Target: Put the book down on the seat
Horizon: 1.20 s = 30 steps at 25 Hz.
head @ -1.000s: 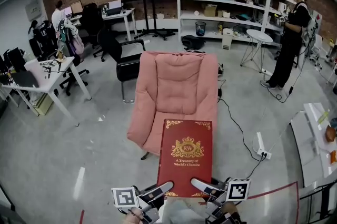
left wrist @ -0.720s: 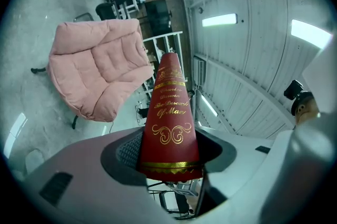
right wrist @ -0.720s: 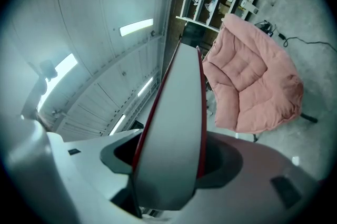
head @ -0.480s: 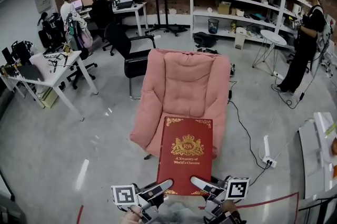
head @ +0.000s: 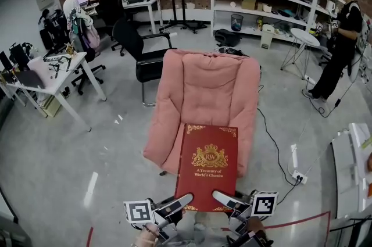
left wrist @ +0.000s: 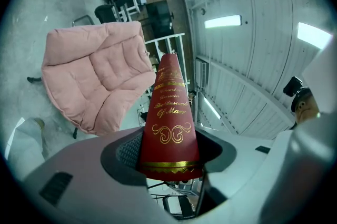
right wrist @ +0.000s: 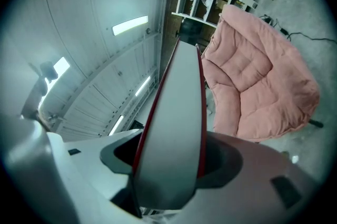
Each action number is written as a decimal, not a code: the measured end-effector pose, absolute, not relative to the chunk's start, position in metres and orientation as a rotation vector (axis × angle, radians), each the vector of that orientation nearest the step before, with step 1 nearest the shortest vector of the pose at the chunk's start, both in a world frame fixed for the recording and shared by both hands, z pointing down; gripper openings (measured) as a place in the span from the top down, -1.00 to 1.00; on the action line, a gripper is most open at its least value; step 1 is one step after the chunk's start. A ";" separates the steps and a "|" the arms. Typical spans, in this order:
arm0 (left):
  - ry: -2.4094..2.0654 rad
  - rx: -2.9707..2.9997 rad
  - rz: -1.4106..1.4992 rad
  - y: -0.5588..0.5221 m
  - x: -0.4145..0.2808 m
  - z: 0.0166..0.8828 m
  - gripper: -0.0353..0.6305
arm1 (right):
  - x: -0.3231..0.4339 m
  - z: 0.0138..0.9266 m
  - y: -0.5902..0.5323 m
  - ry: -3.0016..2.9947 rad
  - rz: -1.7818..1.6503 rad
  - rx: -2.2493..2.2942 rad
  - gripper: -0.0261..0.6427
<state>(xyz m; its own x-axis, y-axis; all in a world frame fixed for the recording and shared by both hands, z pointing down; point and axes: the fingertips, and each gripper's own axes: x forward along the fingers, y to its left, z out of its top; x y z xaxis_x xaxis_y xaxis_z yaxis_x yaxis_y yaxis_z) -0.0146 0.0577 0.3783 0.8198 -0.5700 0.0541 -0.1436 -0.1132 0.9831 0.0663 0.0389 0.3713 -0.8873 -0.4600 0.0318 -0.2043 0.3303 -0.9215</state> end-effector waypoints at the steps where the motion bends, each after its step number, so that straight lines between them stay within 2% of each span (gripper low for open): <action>1: -0.559 1.672 -0.397 0.051 -0.015 0.379 0.16 | 0.065 0.372 0.033 2.358 -1.582 -0.607 0.03; 18: -0.505 1.625 -0.342 -0.027 -0.030 0.419 0.16 | 0.051 0.415 -0.039 2.276 -1.654 -0.706 0.03; 22: -0.575 1.572 -0.231 -0.033 -0.036 0.449 0.16 | 0.055 0.431 -0.050 2.251 -1.686 -0.733 0.03; 30: -0.500 1.501 -0.298 -0.055 -0.028 0.466 0.16 | 0.053 0.459 -0.070 2.224 -1.760 -0.754 0.03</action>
<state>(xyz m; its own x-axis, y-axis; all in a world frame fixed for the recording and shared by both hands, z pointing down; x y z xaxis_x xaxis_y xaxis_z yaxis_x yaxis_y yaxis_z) -0.0278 -0.0553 0.4656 0.8644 -0.4855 0.1310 -0.1158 0.0614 0.9914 0.0533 -0.0697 0.4589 -0.8483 -0.5081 0.1493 -0.2620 0.1577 -0.9521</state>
